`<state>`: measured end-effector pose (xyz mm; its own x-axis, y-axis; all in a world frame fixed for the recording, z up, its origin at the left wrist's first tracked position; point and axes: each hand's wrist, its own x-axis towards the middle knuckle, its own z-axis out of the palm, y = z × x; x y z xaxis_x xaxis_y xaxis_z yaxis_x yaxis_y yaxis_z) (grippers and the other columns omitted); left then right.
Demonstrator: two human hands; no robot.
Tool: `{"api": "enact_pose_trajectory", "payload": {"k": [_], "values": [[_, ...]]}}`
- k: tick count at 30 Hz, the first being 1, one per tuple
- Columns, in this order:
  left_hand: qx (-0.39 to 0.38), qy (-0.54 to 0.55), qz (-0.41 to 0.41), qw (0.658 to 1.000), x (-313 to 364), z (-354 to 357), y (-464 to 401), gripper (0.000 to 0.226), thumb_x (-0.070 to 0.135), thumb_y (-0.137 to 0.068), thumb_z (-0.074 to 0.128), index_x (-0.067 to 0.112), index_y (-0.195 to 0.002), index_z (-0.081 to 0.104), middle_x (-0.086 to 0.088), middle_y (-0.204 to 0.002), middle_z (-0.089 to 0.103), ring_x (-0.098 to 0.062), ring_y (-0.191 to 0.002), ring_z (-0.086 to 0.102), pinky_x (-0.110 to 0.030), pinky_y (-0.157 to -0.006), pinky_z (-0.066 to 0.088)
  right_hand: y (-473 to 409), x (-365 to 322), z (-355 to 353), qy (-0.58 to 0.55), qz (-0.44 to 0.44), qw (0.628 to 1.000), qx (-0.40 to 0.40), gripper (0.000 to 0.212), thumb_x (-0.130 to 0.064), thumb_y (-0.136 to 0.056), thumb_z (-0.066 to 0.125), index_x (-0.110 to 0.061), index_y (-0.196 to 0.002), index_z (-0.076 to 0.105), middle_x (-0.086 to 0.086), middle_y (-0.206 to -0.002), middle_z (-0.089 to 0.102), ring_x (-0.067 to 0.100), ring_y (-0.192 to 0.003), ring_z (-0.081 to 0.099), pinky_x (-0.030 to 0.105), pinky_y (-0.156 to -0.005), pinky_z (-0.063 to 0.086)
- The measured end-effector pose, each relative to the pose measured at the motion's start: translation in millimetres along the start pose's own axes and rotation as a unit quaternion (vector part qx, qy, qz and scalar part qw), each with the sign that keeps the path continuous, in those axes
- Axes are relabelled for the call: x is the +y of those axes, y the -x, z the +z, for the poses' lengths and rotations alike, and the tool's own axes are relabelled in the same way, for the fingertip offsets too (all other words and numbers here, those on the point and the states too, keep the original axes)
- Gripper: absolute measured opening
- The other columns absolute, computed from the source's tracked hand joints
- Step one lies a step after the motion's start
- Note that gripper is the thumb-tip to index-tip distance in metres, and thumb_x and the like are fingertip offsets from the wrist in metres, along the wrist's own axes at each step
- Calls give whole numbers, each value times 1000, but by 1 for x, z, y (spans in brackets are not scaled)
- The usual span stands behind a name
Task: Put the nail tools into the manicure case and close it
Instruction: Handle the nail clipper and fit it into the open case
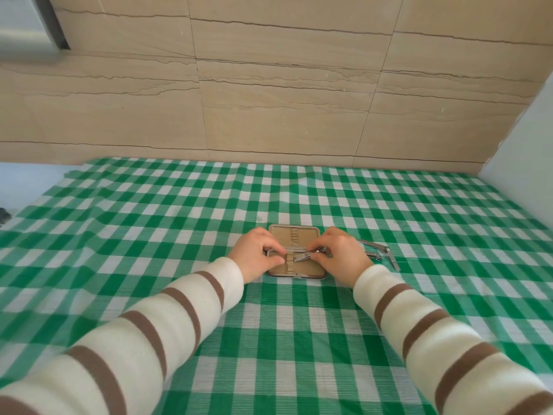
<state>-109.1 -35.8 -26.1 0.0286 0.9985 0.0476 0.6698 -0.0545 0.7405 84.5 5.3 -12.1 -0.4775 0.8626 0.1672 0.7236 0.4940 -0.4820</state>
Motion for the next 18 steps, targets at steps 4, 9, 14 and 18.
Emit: {"api": "enact_pose_trajectory", "payload": {"k": [4, 9, 14, 18], "values": [[-3, -1, -4, 1000, -1, 1, -1, 16, 24, -74, 72, 33, -87, 69, 8, -107, 52, -12, -101, 51, -35, -101, 40, -1, -2, 4, 1, 1, 1000, 4, 16, -16, -82, 63, -13, -97, 69, 9, -98, 55, 15, -83, 43, 24, -78, 36], [-3, -5, -5, 1000, -1, 2, -2, 20, 23, -74, 72, 27, -93, 70, 7, -109, 52, -13, -100, 52, -37, -101, 41, -1, -2, 8, 8, 3, 1000, 4, 16, -18, -82, 64, -14, -96, 69, 8, -97, 56, 15, -77, 45, 23, -76, 37], [-3, -13, -6, 1000, -2, 2, -2, 20, 24, -74, 71, 27, -94, 69, 7, -110, 53, -12, -101, 52, -36, -101, 41, -2, -4, 9, 16, -2, 1000, 5, 15, -20, -81, 65, -13, -94, 68, 7, -95, 57, 15, -78, 47, 26, -78, 42], [3, -10, -6, 1000, -1, 2, -1, 18, 23, -74, 72, 25, -92, 70, 6, -109, 53, -12, -100, 52, -36, -101, 41, -3, -7, 10, 6, -9, 1000, 7, 12, -15, -79, 66, -11, -90, 69, 0, -87, 51, 13, -79, 49, 31, -84, 47]]}}
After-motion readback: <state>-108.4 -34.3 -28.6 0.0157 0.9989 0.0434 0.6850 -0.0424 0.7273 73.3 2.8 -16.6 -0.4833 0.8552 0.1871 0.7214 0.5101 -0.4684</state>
